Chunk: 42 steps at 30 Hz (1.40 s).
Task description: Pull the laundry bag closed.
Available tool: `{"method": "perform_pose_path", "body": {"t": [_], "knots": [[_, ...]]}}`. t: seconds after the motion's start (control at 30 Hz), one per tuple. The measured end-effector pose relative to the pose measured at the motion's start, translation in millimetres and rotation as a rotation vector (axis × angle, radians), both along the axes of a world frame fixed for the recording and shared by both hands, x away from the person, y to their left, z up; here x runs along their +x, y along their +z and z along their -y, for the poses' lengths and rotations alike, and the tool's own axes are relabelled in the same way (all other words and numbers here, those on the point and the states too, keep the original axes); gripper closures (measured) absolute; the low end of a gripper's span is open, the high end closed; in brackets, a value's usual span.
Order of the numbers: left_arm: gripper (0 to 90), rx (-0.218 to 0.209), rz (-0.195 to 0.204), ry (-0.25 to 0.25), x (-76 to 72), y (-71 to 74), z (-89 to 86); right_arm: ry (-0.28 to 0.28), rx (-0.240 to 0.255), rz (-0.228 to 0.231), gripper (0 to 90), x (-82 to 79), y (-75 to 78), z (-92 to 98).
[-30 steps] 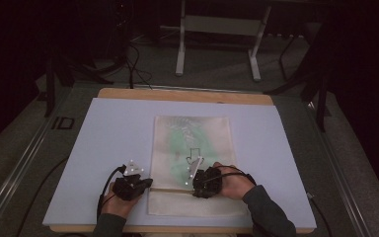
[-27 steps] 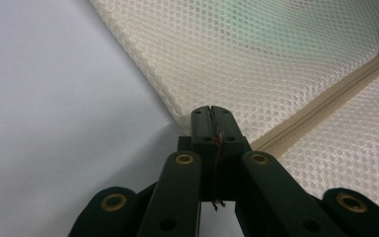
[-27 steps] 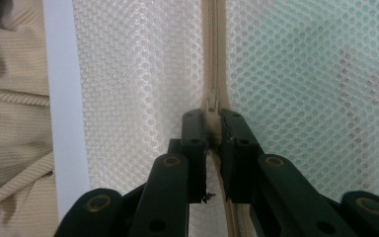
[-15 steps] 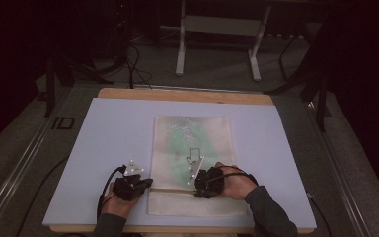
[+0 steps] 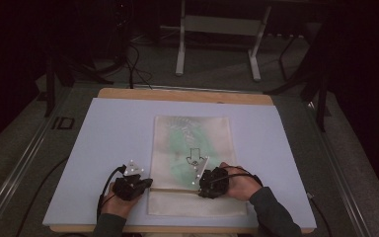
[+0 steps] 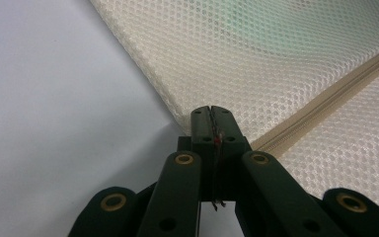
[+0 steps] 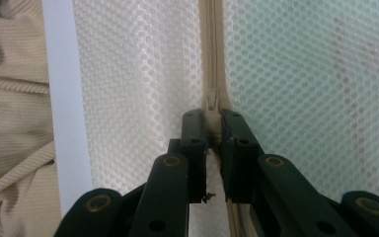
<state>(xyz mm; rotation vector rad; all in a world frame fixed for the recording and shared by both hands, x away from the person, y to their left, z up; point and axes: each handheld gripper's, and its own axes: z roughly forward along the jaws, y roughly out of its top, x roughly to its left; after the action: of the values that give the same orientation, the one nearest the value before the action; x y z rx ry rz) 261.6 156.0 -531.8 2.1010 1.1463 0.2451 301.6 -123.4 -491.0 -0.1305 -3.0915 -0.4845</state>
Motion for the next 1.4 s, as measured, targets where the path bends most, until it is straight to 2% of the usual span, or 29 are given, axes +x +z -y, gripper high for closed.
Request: {"method": "perform_pose_path", "body": {"t": [0.73,0.87,1.03,1.4], "knots": [[89.1,-0.002,-0.001,-0.003,0.2,-0.1,-0.6,-0.053,0.014,0.001,82.0,1.5,0.4,34.8],[89.1,0.000,0.000,-0.002,0.1,0.0,-0.2,-0.068,-0.001,-0.001,82.0,1.7,-1.9,42.4],[89.1,0.002,0.001,-0.001,0.0,0.1,0.2,-0.080,0.013,0.001,82.0,1.8,-2.1,51.0],[89.1,0.003,0.001,-0.001,0.0,0.1,0.2,-0.116,0.007,0.003,82.0,2.7,-2.5,70.0]]}}
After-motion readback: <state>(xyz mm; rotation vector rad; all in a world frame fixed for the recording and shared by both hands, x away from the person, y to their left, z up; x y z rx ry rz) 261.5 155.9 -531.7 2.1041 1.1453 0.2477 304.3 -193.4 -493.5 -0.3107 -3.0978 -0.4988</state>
